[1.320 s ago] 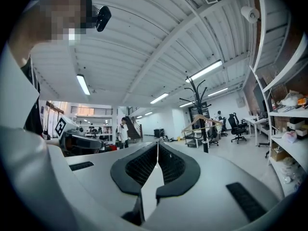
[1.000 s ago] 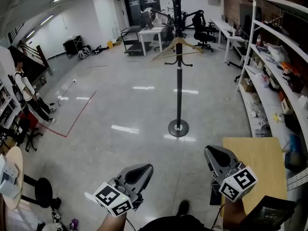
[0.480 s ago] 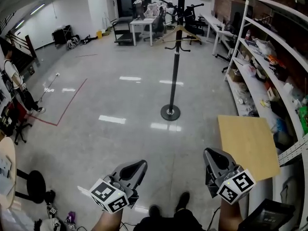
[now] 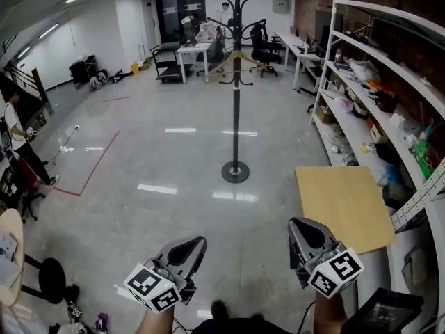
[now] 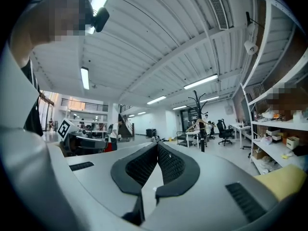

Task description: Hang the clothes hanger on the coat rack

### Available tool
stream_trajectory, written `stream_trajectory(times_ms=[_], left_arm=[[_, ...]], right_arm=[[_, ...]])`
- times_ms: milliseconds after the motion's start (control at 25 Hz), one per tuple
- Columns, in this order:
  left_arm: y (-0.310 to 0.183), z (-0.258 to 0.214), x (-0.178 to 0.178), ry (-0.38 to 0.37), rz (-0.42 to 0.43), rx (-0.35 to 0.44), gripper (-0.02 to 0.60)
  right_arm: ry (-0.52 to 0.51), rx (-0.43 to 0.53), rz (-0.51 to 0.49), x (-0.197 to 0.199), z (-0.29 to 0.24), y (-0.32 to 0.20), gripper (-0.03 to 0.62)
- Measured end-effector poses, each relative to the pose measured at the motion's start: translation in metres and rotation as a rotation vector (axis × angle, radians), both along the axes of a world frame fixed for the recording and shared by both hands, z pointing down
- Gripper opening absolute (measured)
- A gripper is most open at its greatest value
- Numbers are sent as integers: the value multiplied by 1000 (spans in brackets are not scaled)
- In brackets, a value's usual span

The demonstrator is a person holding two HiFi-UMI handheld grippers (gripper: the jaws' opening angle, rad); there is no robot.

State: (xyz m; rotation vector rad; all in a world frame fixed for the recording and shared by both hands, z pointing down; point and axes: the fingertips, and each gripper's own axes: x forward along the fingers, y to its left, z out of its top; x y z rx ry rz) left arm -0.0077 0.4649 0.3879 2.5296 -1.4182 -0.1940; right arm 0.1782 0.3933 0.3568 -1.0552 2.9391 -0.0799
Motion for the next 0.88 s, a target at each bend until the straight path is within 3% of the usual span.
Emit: stream_trajectory(times_ms=[360, 640, 880], left_arm=[[17, -3, 45, -15, -63, -21, 0], [30, -14, 47, -13, -42, 10, 0], [37, -17, 28, -9, -45, 22, 0]], right_arm=[[-3, -21, -5, 57, 12, 15, 6], [-21, 8, -5, 50, 0, 22, 6], [-14, 22, 2, 38, -7, 32, 6]])
